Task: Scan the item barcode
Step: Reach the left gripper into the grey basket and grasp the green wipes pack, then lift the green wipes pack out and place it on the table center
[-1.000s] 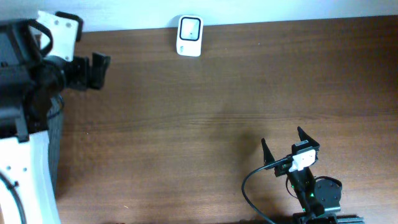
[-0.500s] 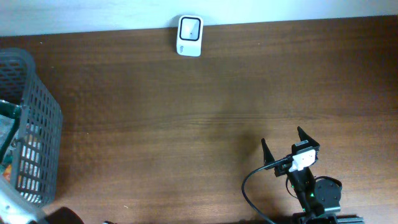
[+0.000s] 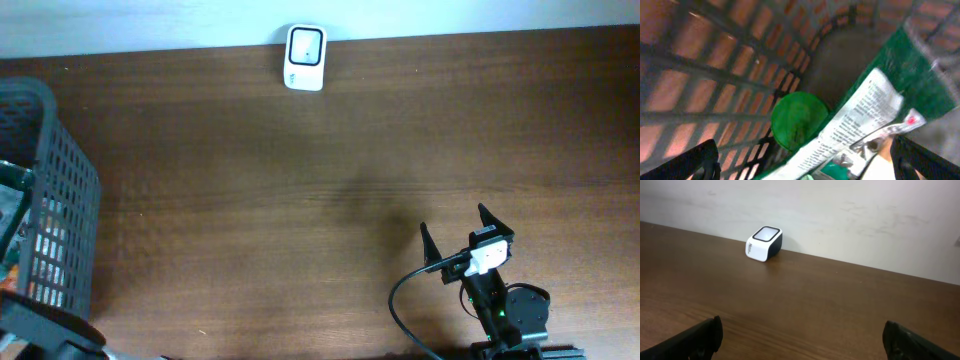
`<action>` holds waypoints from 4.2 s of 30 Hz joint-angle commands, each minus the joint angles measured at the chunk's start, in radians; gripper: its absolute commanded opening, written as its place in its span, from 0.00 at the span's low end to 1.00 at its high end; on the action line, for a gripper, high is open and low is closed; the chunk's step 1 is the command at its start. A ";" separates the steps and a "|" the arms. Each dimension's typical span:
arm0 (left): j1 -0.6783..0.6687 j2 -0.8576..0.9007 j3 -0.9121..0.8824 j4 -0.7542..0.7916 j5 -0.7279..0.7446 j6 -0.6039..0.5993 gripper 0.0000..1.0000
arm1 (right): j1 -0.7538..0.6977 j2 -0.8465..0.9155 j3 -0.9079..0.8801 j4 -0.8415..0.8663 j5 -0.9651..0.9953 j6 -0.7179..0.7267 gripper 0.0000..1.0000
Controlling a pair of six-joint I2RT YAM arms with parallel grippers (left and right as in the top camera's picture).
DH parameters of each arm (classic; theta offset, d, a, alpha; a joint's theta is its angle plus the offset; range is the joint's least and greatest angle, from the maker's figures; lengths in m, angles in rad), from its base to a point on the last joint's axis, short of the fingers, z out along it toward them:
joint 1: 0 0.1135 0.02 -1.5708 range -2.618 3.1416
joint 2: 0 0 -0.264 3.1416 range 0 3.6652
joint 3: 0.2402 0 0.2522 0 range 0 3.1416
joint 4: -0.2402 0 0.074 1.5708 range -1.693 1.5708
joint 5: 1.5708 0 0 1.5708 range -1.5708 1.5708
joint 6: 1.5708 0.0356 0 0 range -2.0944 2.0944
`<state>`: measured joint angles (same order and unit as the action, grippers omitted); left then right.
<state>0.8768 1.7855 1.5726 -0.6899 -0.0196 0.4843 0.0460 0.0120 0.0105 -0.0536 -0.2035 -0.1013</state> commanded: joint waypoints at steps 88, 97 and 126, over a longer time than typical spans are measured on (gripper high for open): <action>-0.158 -0.106 0.426 -0.332 0.101 -0.127 0.00 | 0.006 -0.009 -0.005 -0.003 0.005 0.004 0.98; -0.181 -0.387 0.426 -0.225 0.444 -0.454 0.00 | 0.006 -0.009 -0.005 -0.003 0.005 0.004 0.99; -1.212 0.088 -0.249 0.015 0.344 -1.367 0.00 | 0.006 -0.009 -0.005 -0.003 0.005 0.004 0.98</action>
<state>-0.2993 1.8072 1.3331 -0.7071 0.3344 -0.7616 0.0460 0.0120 0.0105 -0.0536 -0.2035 -0.1017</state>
